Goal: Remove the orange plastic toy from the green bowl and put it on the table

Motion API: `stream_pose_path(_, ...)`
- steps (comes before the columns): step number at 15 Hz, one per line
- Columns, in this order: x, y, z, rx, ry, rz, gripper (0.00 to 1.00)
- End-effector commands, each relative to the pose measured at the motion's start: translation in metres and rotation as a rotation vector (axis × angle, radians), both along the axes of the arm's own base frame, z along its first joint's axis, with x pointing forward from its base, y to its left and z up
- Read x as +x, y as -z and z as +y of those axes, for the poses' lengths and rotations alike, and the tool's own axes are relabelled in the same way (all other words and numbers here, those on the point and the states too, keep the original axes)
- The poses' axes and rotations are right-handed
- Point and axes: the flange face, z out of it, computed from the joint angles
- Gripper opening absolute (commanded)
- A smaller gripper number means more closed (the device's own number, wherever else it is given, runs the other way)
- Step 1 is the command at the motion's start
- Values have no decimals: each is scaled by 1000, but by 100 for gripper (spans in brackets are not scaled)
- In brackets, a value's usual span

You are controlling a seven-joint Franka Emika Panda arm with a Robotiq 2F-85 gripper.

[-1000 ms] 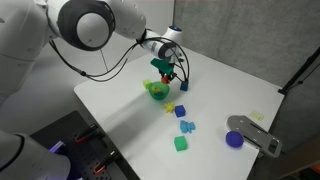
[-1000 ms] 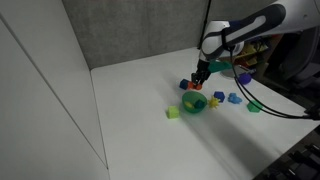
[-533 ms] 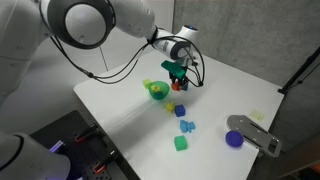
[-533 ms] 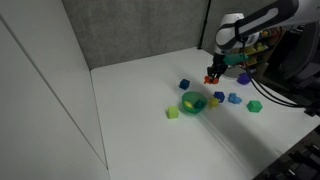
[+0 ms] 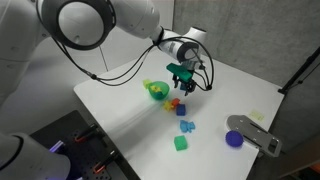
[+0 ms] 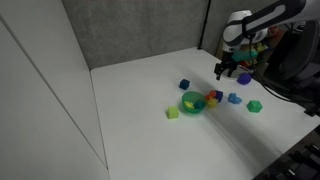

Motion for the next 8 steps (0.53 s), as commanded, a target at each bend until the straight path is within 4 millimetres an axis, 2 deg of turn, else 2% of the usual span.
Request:
stream_pose_path(1,-6,-34,6,18,-25,10,100)
stream_pose_path(8,-18,-109,29,22,-69,-4,100)
